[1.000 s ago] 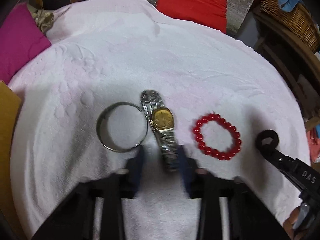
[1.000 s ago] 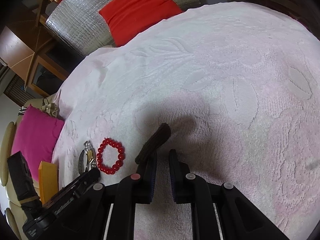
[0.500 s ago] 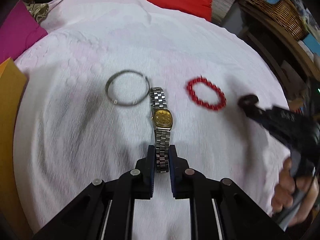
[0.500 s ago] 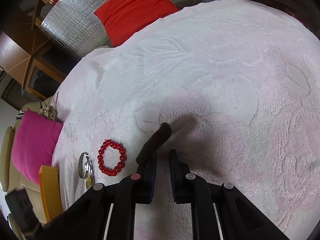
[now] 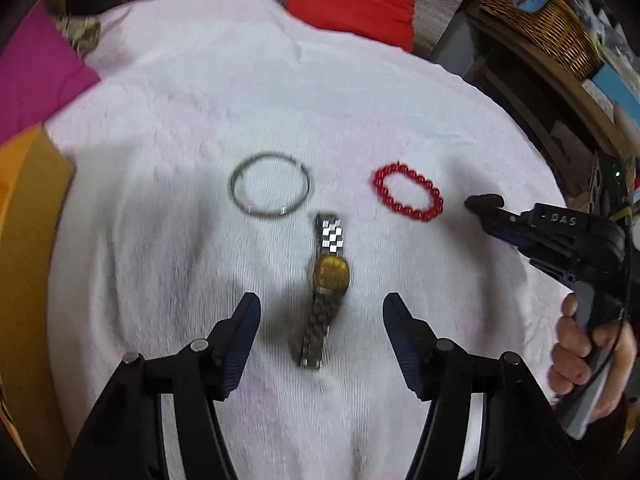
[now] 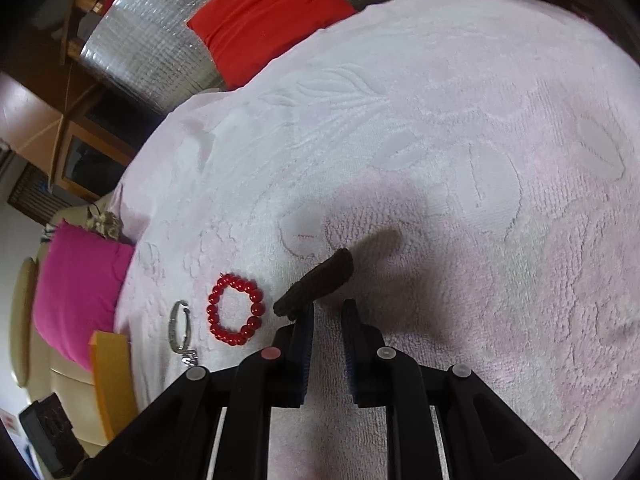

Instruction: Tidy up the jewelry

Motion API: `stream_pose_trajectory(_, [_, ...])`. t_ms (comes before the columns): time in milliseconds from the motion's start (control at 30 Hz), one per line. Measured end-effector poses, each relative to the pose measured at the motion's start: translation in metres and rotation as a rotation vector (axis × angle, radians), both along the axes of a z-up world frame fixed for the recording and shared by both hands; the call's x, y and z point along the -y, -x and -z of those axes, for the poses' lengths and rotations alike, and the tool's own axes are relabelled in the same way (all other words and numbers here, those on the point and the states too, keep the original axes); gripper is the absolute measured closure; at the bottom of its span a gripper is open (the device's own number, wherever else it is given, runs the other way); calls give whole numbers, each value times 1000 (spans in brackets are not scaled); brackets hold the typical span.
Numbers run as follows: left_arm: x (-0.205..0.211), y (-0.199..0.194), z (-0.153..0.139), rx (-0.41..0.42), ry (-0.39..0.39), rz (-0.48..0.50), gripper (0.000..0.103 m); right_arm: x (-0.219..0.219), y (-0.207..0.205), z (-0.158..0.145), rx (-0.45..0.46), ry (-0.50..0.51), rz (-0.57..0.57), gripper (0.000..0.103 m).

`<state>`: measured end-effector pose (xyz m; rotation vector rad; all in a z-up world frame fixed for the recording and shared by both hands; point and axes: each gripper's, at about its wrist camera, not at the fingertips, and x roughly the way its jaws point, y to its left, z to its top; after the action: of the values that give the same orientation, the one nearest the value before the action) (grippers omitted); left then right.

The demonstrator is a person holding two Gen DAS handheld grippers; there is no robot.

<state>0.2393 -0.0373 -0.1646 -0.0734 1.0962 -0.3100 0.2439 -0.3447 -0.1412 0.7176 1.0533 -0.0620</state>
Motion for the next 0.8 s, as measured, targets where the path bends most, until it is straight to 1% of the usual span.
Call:
stream_pose_trajectory(100, [8, -5, 1, 32, -66, -3, 39, 12, 3, 0, 14, -27, 43, 84])
stream_pose_trajectory(167, [16, -10, 3, 27, -89, -1, 39, 18, 4, 2, 16, -53, 61, 81])
stream_pose_trajectory(233, [18, -13, 8, 19, -107, -6, 39, 18, 4, 4, 14, -72, 70, 81])
stream_pose_trajectory(333, [25, -15, 14, 9, -147, -20, 39, 17, 1, 4, 18, -64, 80, 81])
stream_pose_trajectory(400, [40, -23, 24, 0, -170, -25, 39, 19, 0, 2, 35, -70, 92, 81])
stream_pose_trajectory(467, [42, -21, 25, 9, -186, -19, 39, 22, 1, 0, 68, -111, 109, 80])
stream_pose_trajectory(500, [43, -21, 25, 11, -191, -15, 39, 24, 2, 0, 76, -128, 117, 78])
stream_pose_trajectory(567, [45, -18, 28, 13, -198, -12, 39, 27, 4, -2, 87, -148, 138, 59])
stream_pose_trajectory(600, [45, -17, 28, 14, -198, -12, 39, 29, 6, -3, 98, -150, 150, 55])
stream_pose_trajectory(633, [44, -18, 29, 16, -193, -12, 39, 31, 8, -5, 108, -147, 160, 53])
stream_pose_trajectory(733, [42, -19, 29, 18, -187, -14, 39, 35, 10, -8, 119, -129, 177, 53])
stream_pose_trajectory(800, [43, -19, 24, 18, -184, -18, 40, 32, 7, -7, 115, -126, 171, 53])
